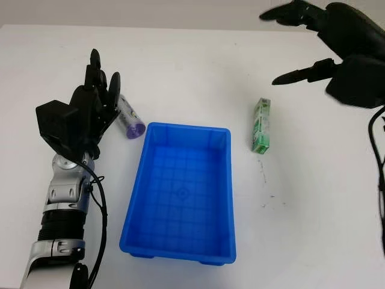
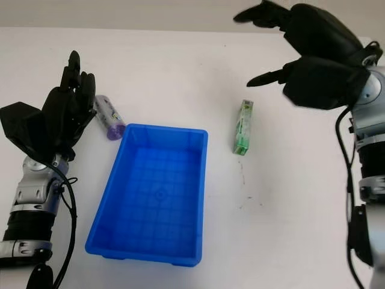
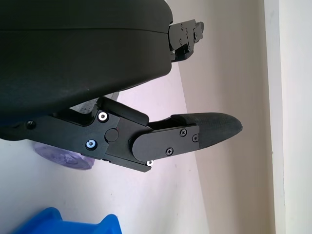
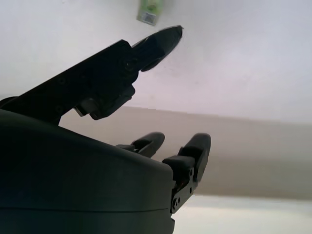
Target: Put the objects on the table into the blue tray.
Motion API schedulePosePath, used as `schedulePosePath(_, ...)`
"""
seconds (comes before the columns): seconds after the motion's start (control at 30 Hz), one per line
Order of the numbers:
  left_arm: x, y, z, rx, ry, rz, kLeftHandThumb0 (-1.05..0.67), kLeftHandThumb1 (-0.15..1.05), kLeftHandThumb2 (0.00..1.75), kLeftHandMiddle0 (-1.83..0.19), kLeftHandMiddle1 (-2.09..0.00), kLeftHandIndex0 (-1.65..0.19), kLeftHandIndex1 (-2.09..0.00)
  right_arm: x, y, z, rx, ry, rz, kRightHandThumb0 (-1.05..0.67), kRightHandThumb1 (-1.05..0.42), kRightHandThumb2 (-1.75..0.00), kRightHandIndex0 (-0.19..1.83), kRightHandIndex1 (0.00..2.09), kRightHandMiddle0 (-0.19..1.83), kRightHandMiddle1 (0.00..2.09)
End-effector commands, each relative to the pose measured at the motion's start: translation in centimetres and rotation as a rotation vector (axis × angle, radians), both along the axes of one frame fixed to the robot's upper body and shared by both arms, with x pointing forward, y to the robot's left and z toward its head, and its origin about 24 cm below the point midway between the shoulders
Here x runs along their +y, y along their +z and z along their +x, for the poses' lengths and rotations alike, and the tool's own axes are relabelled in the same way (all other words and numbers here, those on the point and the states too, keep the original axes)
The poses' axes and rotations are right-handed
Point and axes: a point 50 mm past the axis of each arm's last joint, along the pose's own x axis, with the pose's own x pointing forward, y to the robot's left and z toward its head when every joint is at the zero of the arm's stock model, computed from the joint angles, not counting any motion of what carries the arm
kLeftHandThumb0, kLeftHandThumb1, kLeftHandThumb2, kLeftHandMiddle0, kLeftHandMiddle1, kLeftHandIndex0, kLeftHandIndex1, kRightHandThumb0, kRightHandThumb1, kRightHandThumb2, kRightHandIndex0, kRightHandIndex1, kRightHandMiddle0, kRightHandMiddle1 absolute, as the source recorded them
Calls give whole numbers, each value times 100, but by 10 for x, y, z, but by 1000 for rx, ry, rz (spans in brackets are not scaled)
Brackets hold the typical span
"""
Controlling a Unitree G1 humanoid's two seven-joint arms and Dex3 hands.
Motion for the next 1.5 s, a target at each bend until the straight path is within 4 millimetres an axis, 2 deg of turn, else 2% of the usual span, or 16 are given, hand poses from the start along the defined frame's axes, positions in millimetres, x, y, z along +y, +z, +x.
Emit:
schedulePosePath(0.0, 4, 6, 0, -9, 6, 26, -75, 105, 56, 19, 0, 19, 0, -6, 1, 0, -11, -6, -86, -33, -71, -7, 50, 22, 43, 34)
schedulePosePath(0.17, 6, 8, 1, -5, 5, 36, -75, 105, 57, 19, 0, 19, 0, -1, -17, 2, 5, 25, -309, -24, -75, -6, 52, 14, 53, 13)
schedulePosePath(0.47, 5, 8, 3, 1, 1, 61, -75, 105, 58, 19, 0, 19, 0, 7, -36, 4, 1, 108, -495, -25, -76, -5, 55, 11, 55, 8)
schedulePosePath(0.67, 5, 8, 4, 9, 1, 61, -75, 105, 59, 19, 0, 19, 0, 8, -43, 5, 11, 123, -504, -29, -77, -6, 54, 10, 53, 6)
schedulePosePath(0.97, 8, 8, 3, 9, 3, 66, -75, 105, 58, 19, 0, 19, 0, 12, -57, 4, 36, 175, -474, -24, -79, -6, 57, 9, 57, 8)
schedulePosePath(1.3, 9, 7, 4, 11, -3, 67, -76, 105, 57, 19, 0, 19, 0, 7, -80, 1, 73, 191, -428, -18, -81, -6, 64, 11, 63, 9)
schedulePosePath(1.47, 9, 8, 4, 12, -4, 59, -76, 105, 57, 19, 0, 19, 0, 6, -91, 1, 85, 198, -464, -19, -86, -7, 68, 13, 68, 10)
